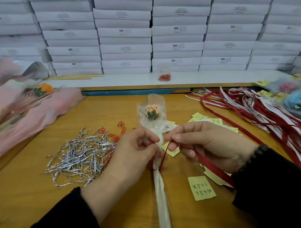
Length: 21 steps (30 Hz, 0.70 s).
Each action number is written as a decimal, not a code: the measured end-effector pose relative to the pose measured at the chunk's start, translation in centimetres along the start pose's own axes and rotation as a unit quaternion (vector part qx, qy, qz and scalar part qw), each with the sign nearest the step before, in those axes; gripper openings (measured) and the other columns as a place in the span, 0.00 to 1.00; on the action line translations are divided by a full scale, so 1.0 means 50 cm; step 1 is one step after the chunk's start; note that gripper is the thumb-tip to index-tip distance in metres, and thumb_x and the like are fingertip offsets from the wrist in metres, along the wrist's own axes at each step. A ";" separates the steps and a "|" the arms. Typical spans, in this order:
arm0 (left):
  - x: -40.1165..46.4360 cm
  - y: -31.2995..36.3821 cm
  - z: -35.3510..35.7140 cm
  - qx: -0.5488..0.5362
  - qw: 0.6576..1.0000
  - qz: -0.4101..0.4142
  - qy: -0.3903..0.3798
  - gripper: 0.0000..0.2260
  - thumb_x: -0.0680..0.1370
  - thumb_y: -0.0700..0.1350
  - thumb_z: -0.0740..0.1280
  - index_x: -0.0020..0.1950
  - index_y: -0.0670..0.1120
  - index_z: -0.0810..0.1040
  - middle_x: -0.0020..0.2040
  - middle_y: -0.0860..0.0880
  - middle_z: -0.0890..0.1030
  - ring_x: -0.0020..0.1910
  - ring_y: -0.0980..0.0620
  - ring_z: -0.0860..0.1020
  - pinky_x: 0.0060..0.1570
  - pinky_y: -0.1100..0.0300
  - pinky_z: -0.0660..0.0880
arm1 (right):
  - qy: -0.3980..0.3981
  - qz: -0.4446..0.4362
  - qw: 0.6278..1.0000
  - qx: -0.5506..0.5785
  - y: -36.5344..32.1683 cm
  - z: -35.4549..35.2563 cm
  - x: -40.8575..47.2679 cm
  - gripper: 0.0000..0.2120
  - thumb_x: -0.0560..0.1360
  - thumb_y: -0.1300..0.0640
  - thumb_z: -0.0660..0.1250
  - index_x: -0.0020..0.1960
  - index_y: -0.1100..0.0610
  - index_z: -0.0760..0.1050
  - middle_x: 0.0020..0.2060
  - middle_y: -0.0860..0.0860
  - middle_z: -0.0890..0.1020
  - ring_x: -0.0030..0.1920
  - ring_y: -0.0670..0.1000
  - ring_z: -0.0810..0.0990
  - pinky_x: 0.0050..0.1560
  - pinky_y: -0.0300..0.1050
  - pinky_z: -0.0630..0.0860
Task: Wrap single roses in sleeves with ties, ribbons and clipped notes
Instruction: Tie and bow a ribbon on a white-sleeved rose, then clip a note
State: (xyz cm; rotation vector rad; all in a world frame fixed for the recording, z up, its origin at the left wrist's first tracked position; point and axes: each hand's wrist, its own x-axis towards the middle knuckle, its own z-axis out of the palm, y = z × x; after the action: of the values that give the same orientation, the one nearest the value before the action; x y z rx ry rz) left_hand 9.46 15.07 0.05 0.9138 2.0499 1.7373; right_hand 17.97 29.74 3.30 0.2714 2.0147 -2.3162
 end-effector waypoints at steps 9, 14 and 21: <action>0.002 0.011 -0.013 0.050 0.999 -0.007 -0.019 0.09 0.74 0.30 0.65 0.38 0.43 0.77 0.38 0.35 0.80 0.35 0.53 0.83 0.41 0.57 0.79 | 0.080 -0.071 0.992 0.072 -0.007 -0.020 0.005 0.08 0.63 0.62 0.66 0.42 0.62 0.78 0.24 0.51 0.75 0.17 0.42 0.63 0.19 0.32 0.57; -0.003 0.017 -0.013 0.072 0.997 -0.019 -0.025 0.11 0.75 0.30 0.64 0.39 0.45 0.78 0.41 0.41 0.80 0.34 0.53 0.83 0.48 0.53 0.79 | 0.090 -0.074 0.990 0.083 -0.031 -0.053 -0.011 0.06 0.64 0.60 0.67 0.37 0.57 0.82 0.25 0.50 0.75 0.20 0.43 0.65 0.21 0.32 0.63; -0.009 0.017 -0.007 0.130 0.989 0.012 -0.064 0.33 0.77 0.30 0.61 0.62 0.70 0.67 0.60 0.65 0.75 0.38 0.53 0.83 0.35 0.63 0.78 | 0.262 -0.110 0.955 -0.087 -0.017 -0.068 -0.005 0.05 0.72 0.67 0.67 0.42 0.59 0.79 0.26 0.49 0.78 0.22 0.42 0.71 0.23 0.31 0.69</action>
State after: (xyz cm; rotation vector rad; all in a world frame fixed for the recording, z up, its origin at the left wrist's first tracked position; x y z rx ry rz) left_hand 9.84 14.57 0.88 1.0991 2.2201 1.4018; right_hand 18.37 33.18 3.72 0.7581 2.5925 -2.3515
